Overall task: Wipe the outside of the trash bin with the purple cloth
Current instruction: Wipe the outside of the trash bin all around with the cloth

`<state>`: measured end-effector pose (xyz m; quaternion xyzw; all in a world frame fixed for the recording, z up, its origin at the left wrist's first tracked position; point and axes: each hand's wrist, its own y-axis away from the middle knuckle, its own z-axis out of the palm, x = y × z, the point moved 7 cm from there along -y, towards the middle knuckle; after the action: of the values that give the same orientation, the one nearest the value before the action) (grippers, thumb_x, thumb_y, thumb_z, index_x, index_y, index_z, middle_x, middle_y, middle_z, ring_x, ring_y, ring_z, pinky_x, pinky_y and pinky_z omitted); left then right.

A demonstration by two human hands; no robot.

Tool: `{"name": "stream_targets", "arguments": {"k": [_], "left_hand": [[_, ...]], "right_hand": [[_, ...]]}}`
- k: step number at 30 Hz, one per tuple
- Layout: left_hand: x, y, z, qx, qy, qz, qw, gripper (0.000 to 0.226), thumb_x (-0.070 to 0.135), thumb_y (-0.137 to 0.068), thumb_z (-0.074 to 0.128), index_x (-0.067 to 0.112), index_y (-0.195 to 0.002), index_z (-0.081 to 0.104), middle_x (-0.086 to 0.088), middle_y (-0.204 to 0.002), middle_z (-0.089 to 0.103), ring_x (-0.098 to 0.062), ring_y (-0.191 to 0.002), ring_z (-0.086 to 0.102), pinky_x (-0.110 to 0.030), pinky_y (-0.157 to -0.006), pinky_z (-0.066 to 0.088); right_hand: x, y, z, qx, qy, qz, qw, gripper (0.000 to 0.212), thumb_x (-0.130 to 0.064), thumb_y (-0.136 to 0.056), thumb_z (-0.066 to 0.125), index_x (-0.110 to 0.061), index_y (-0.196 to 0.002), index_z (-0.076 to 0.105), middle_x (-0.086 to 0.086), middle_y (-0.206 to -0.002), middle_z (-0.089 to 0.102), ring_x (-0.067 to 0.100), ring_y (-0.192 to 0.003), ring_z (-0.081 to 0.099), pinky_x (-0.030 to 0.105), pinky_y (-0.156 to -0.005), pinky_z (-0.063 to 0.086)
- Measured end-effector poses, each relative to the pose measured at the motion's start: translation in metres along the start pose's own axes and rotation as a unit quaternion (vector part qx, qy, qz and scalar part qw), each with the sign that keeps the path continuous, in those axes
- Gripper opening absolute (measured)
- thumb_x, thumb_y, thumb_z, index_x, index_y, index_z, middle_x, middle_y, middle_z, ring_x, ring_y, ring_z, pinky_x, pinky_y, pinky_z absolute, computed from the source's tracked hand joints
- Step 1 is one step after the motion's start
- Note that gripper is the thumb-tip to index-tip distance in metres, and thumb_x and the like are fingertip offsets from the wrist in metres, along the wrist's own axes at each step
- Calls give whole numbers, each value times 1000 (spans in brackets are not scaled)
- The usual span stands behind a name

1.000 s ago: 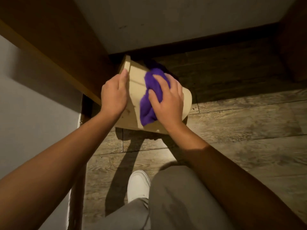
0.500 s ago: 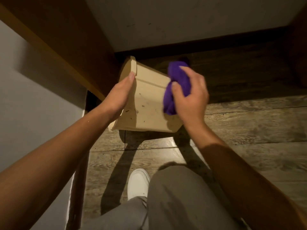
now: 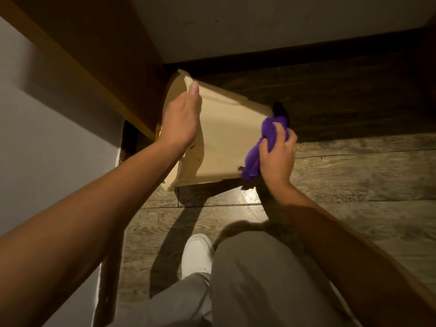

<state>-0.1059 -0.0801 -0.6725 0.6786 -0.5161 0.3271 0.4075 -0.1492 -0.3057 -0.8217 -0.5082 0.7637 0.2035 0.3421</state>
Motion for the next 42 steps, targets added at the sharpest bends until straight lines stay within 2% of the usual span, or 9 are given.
{"name": "stream_targets", "arguments": {"k": [5, 10, 12, 14, 16, 20, 28, 36, 42], "left_hand": [[8, 1, 3, -35, -20, 2, 999, 62, 64, -100, 32, 21, -139, 52, 0, -133, 61, -12, -120, 58, -41, -107, 44], [-30, 41, -7, -57, -2, -13, 998, 36, 62, -102, 28, 48, -120, 56, 22, -112, 67, 2, -104, 64, -37, -95, 51], [-31, 42, -4, -42, 27, -38, 998, 54, 68, -97, 26, 37, -125, 61, 5, -122, 69, -15, -114, 65, -50, -103, 49], [-22, 33, -4, -24, 45, -56, 997, 70, 68, -98, 24, 17, -117, 67, -13, -112, 74, -26, -105, 71, -54, -99, 53], [-19, 22, -7, 3, 48, -75, 996, 69, 67, -99, 23, 16, -99, 69, -12, -99, 76, -21, -95, 75, -48, -96, 57], [-31, 14, -13, 7, 44, -95, 995, 52, 68, -98, 29, 33, -105, 67, 3, -104, 76, -18, -104, 71, -44, -96, 54], [-30, 17, -16, 8, 50, -82, 995, 54, 58, -102, 37, 18, -128, 62, -1, -124, 68, -23, -118, 63, -52, -108, 46], [-14, 26, -13, -135, -83, -4, 987, 51, 55, -102, 43, 28, -145, 48, 12, -131, 61, -12, -115, 62, -41, -100, 50], [-34, 55, 3, -107, -135, 31, 985, 39, 43, -108, 34, 19, -105, 65, 0, -99, 65, -24, -93, 59, -40, -75, 48]], "right_hand": [[8, -16, -26, 5, -46, 64, 997, 50, -33, -99, 67, -26, -146, 53, 9, -141, 54, 25, -117, 61, 33, -90, 51], [-74, -8, -59, 51, -217, -28, 974, 48, -33, -95, 68, -30, -141, 57, 1, -142, 54, -2, -109, 52, 0, -83, 41], [-116, 13, -49, 20, -229, -105, 968, 48, -38, -95, 64, -32, -142, 56, 0, -143, 52, 0, -113, 53, 5, -89, 43], [-147, 42, -22, -35, -182, -189, 964, 49, -38, -96, 65, -28, -144, 58, 7, -149, 51, 22, -129, 53, 31, -101, 48], [-147, 59, 4, -50, -108, -227, 967, 51, -36, -96, 69, -22, -145, 61, 13, -154, 51, 36, -140, 46, 49, -106, 45], [-83, 48, 23, -42, -62, -151, 986, 52, -43, -100, 59, -27, -149, 54, 8, -164, 42, 36, -150, 35, 56, -114, 38], [26, 17, 27, -36, -135, 225, 964, 49, -38, -105, 54, -24, -152, 49, 9, -149, 52, 33, -132, 55, 42, -104, 50], [3, 7, -35, 60, -280, 206, 936, 41, -32, -96, 70, -35, -136, 59, -15, -126, 61, 14, -116, 62, 30, -89, 55], [-61, 20, -22, -60, -287, 131, 947, 42, -24, -99, 68, -32, -140, 59, -2, -142, 57, 16, -122, 58, 18, -81, 47]]}}
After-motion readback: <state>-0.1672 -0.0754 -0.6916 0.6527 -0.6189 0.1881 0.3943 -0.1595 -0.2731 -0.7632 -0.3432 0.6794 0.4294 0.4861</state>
